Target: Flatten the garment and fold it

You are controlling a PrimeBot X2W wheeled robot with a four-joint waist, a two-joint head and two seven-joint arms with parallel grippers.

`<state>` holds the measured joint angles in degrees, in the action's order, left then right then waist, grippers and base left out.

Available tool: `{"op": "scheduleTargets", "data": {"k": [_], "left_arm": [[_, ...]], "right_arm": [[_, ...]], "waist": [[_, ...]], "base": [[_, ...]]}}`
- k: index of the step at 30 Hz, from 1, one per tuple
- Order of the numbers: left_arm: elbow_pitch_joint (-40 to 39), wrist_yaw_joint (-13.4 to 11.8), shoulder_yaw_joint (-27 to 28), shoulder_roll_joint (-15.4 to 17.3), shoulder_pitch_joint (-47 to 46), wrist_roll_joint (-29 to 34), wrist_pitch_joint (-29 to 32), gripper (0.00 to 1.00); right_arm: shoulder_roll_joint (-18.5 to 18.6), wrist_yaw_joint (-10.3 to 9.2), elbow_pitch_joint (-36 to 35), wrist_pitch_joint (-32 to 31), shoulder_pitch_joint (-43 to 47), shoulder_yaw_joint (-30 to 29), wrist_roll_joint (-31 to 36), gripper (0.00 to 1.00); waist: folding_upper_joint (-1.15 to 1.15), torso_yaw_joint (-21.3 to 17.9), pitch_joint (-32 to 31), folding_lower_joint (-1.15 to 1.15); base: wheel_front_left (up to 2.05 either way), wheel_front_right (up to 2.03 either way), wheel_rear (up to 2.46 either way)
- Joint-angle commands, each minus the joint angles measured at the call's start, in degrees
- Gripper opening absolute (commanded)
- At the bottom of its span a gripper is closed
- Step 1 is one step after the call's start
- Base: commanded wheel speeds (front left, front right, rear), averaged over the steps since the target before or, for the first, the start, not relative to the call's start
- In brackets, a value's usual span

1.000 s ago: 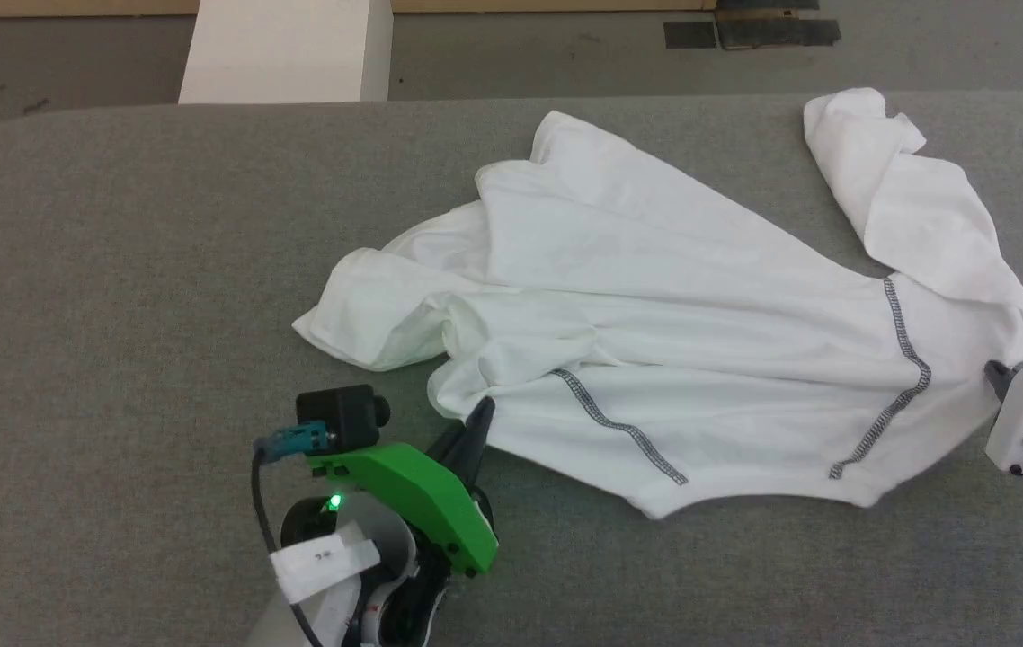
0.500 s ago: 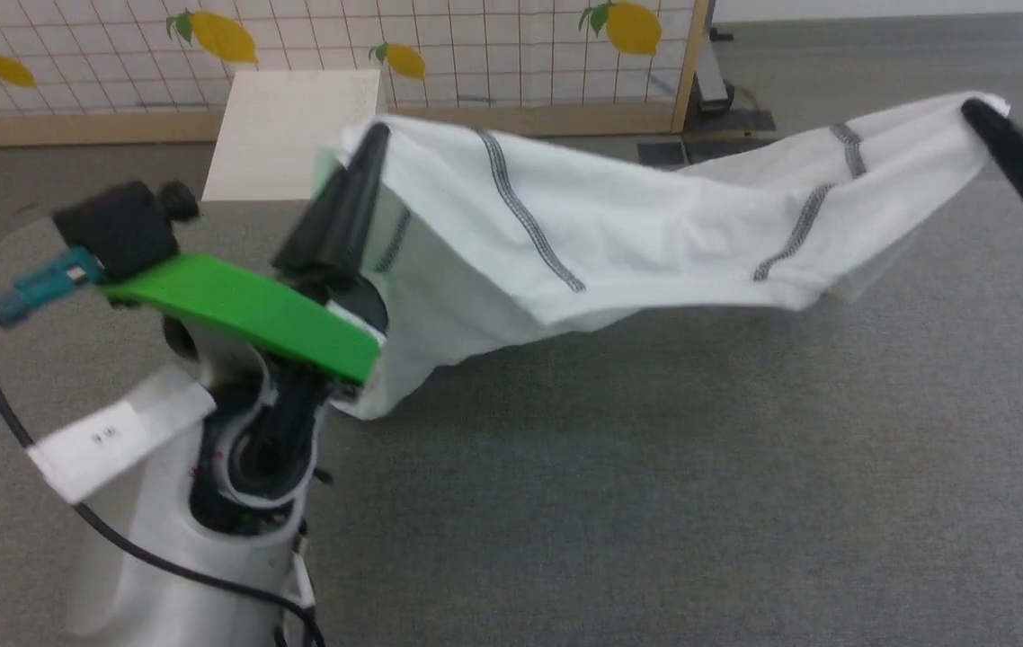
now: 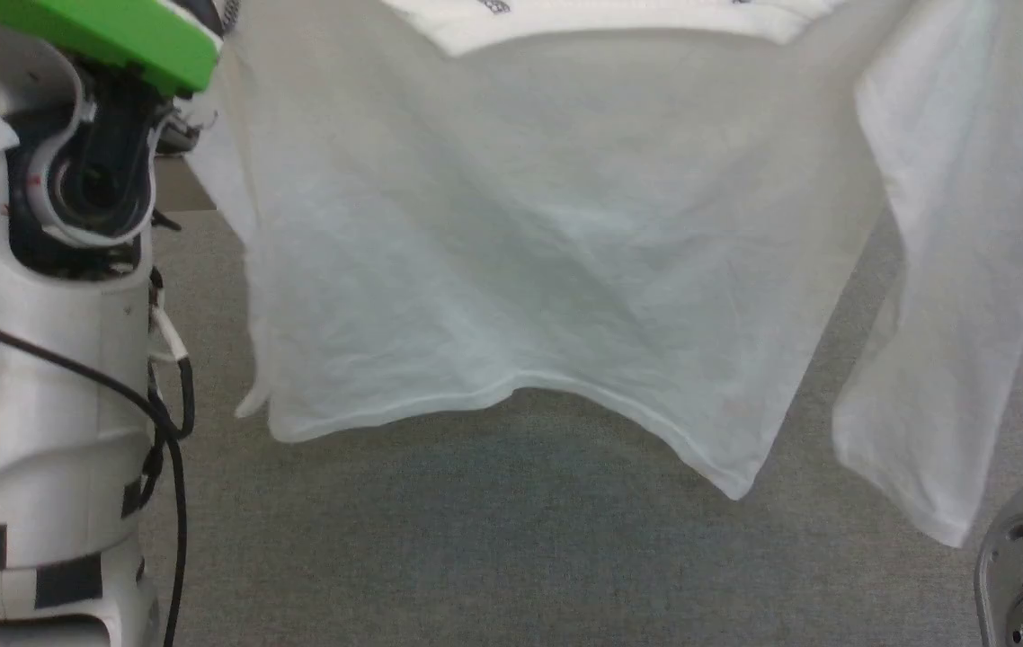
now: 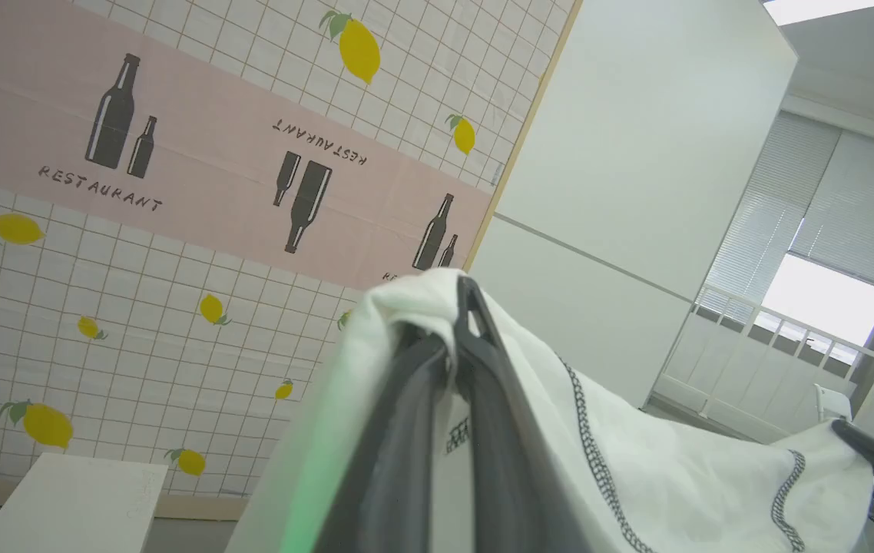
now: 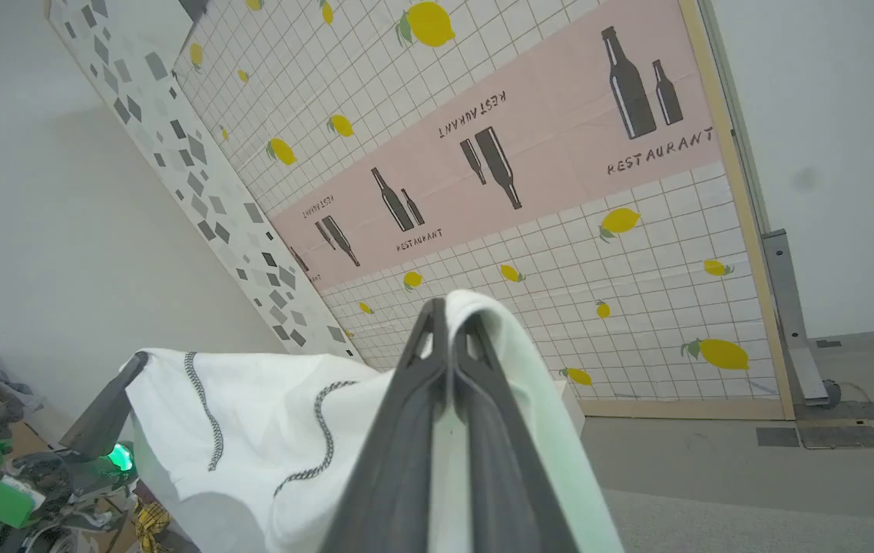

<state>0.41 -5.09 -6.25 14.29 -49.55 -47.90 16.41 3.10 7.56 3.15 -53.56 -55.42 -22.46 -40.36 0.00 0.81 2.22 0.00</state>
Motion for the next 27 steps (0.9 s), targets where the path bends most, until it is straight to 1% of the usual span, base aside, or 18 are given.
{"op": "scheduleTargets", "data": {"k": [1, 5, 7, 13, 16, 20, 22, 27], "left_arm": [[1.6, 0.0, 0.2, 0.2, -2.5, 0.0, 0.3, 0.0], [7.2, 0.1, 0.2, 0.9, -7.4, 0.3, 1.0, 0.0], [10.2, 0.1, -0.2, 1.8, -9.7, 1.3, 1.4, 0.0], [17.9, -0.2, -1.9, 4.0, -17.4, 4.7, 2.0, 0.0], [20.8, -0.7, -2.8, 4.8, -22.1, 6.6, 2.1, 0.0], [23.6, -1.4, -3.0, 5.0, -28.4, 8.2, 0.8, 0.0], [24.8, -1.7, -2.5, 4.7, -31.3, 8.6, -0.9, 0.0], [27.1, -0.8, -2.1, 4.3, -36.4, 9.6, -6.0, 0.0]], "right_arm": [[-0.2, -0.08, 0.7, -0.6, -1.9, 0.4, 0.8, 0.0], [-0.2, -0.08, 3.2, -1.5, -5.9, 1.5, 1.6, 0.0], [-0.2, -0.08, 4.9, -1.4, -8.0, 1.9, 2.5, 0.0], [-0.2, -0.08, 9.9, 0.6, -15.5, 3.5, 7.3, 0.0], [-0.2, -0.08, 12.3, 3.8, -20.1, 3.8, 10.8, 0.0], [-0.2, -0.08, 15.3, 9.7, -26.7, 4.7, 14.6, 0.0], [-0.2, -0.08, 17.0, 12.9, -29.8, 5.1, 15.2, 0.0], [-0.2, -0.08, 20.1, 19.5, -34.7, 6.3, 15.2, 0.0]], "waist": [[0.0, 0.4, 1.2, 0.0], [0.0, 0.6, 3.6, 0.0], [0.0, 0.6, 5.4, 0.0], [0.0, 0.4, 12.8, 0.0], [0.0, 0.3, 17.4, 0.0], [0.0, 0.5, 23.1, 0.0], [0.0, 0.6, 25.3, 0.0], [0.0, 1.1, 29.2, 0.0]], "base": [[0.0, 0.0, 0.0], [0.0, 0.0, 0.0], [0.0, 0.0, 0.0], [0.0, 0.0, 0.0], [0.0, 0.0, 0.0], [0.0, 0.0, 0.0], [0.0, 0.0, 0.0], [0.0, 0.0, 0.0]]}}
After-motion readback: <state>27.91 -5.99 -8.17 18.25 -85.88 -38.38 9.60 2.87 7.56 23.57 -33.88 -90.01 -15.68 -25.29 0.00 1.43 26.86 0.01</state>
